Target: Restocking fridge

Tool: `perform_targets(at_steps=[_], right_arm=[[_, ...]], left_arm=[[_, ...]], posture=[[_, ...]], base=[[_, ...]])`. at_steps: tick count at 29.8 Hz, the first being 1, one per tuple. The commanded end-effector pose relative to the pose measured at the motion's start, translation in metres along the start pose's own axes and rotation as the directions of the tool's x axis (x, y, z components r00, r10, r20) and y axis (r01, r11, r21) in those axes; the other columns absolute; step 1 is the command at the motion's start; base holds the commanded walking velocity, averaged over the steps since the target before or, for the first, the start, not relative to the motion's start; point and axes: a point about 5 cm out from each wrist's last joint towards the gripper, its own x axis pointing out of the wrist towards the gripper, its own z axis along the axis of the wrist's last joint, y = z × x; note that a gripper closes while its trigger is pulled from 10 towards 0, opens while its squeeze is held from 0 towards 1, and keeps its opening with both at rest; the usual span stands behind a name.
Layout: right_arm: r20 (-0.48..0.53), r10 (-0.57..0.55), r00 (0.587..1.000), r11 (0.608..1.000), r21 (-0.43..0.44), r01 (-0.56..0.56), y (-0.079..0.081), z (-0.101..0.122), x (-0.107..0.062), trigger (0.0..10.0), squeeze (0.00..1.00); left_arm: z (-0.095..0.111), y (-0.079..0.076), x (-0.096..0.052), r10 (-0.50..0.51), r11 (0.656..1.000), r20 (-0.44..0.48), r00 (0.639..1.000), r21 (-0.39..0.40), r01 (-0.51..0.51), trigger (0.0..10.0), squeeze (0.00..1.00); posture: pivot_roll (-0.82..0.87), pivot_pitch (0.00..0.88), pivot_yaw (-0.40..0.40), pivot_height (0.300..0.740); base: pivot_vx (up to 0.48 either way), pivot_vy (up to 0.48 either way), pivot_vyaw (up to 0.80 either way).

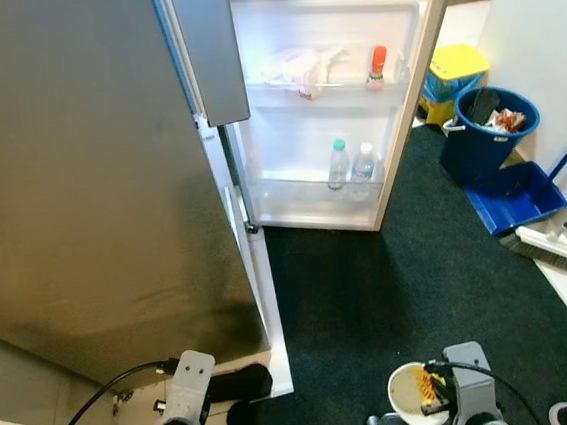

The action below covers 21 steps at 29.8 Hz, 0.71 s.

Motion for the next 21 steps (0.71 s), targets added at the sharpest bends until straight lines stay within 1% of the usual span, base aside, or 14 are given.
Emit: perform_targets(at_steps=[1, 7, 18, 21], right_arm=[[0.032, -0.039, 0.999, 0.999, 0.026, 0.038, -0.0066, 0.0053, 0.0002, 10.0, 0.0], [0.053, -0.056, 0.997, 0.998, 0.022, 0.054, -0.0076, 0.0129, 0.0028, 10.0, 0.0], [0.061, -0.053, 0.997, 0.998, 0.032, 0.051, -0.0034, 0.0144, 0.0038, 10.0, 0.0], [0.061, -0.053, 0.997, 0.998, 0.033, 0.051, -0.0029, 0.014, 0.0037, 10.0, 0.0]], left_arm=[[-0.0054, -0.0103, -0.0004, -0.023, 1.0, -0.019, 1.0, 0.01, 0.023, 10.0, 0.0], [-0.0069, -0.0128, 0.0012, -0.016, 1.0, -0.026, 1.0, 0.015, 0.017, 10.0, 0.0], [-0.0062, -0.0122, 0.0028, -0.005, 1.0, -0.021, 1.0, 0.024, 0.005, 10.0, 0.0], [-0.0043, -0.0113, 0.0041, -0.001, 1.0, -0.015, 1.0, 0.027, 0.002, 10.0, 0.0]], posture=[[-0.03, 0.098, -0.014, 0.74], [-0.02, 0.095, -0.018, 0.74], [-0.02, 0.098, -0.016, 0.74], [-0.03, 0.099, -0.014, 0.74]], base=[[0.0, 0.0, 0.0], [0.0, 0.0, 0.0], [0.0, 0.0, 0.0], [0.0, -0.305, 0.0]])
